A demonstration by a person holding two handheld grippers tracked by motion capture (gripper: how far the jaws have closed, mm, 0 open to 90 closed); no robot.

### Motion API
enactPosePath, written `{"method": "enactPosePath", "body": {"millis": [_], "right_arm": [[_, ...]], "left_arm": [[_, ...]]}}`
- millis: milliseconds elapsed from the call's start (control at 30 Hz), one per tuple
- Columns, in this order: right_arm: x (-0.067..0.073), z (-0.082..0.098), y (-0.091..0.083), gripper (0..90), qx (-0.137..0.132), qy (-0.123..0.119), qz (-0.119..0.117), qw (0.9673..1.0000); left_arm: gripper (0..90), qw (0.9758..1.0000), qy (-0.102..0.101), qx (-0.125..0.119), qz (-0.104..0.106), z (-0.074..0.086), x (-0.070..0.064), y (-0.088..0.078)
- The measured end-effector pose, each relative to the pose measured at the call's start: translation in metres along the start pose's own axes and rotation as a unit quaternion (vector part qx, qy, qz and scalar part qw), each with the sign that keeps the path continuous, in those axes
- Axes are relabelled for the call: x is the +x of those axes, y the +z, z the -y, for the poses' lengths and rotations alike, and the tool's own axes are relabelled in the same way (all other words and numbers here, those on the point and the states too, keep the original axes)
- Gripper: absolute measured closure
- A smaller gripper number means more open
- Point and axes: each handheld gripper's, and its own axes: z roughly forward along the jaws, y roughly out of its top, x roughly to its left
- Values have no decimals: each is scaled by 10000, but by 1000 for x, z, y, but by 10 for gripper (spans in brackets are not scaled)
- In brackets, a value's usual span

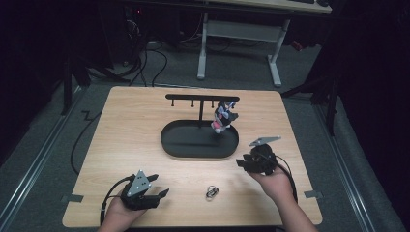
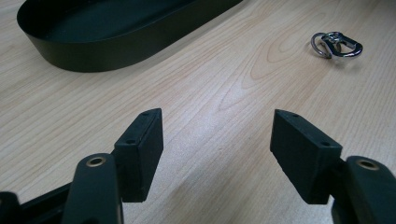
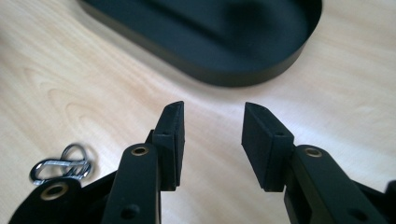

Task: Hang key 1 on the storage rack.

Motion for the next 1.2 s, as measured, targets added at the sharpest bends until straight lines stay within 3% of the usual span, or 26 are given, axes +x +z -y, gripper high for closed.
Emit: {"method": "enactPosePath", "body": {"millis": [33,67,100,133,167,200,233,300,333,367,467,567,600,667,700,733,767,800,833,867,933,1033,1100,1133,1200], "right_arm": [[2,15,1,585,-175,85,-99,9998],[2,15,1,585,-175,85,-99,9998],[3,33,3,576,-377,159,-172,9990],[3,33,3,576,-377,159,-172,9990],[6,49,5,564,-509,212,-185,9983],[6,49,5,564,-509,212,-185,9983],[7,66,6,552,-667,349,-211,9969],[7,72,6,552,-731,396,-212,9963],[7,85,8,552,-821,510,-288,9949],[8,88,7,551,-752,503,-360,9952],[14,90,3,553,-821,287,-233,9959],[24,90,1,529,-989,210,-338,9943],[38,87,4,556,-1010,-68,-397,9941],[44,85,6,569,-961,-186,-370,9945],[61,81,11,619,-873,-441,-449,9942],[61,81,11,619,-873,-441,-449,9942],[78,75,16,700,-957,-566,-697,9914],[78,75,16,700,-957,-566,-697,9914],[96,67,21,821,-1018,-720,-894,9882],[96,67,21,821,-1018,-720,-894,9882],[112,58,31,885,-980,-854,-1037,9861],[127,53,48,885,-699,-914,-1283,9850],[133,53,55,880,-595,-1005,-1162,9863],[135,54,59,871,-485,-1026,-975,9887],[132,54,60,871,-481,-964,-944,9897]], "left_arm": [[355,10000,-8,-7,-18,-1,0,1],[355,10000,-8,-7,-18,-1,0,1],[355,10000,-18,-15,-19,-1,0,1],[355,10000,-31,-12,-12,-2,0,2],[356,10000,-53,14,5,-2,0,3],[356,10000,-53,14,5,-2,0,3],[356,10000,-59,28,2,-1,0,3],[356,10000,-74,33,1,0,0,3],[356,10000,-78,37,-4,0,0,3],[355,10000,-85,37,0,-1,-1,3],[355,10000,-48,54,-2,-1,-2,4],[355,10000,-49,49,0,-1,-2,4],[355,10000,-51,45,3,-2,-1,4],[356,10000,-36,57,21,-1,-1,5],[356,9999,-6,114,27,0,0,6],[356,9999,-6,114,27,0,0,6],[355,9999,-39,106,25,0,1,7],[355,9999,-39,106,25,0,1,7],[355,10000,-35,83,18,0,1,7],[355,10000,-35,83,18,0,1,7],[355,9999,-1,100,19,0,1,7],[355,9999,22,119,34,0,0,6],[355,10000,21,86,40,0,0,5],[356,10000,24,88,40,0,0,5],[356,9999,28,101,41,0,0,5]]}}
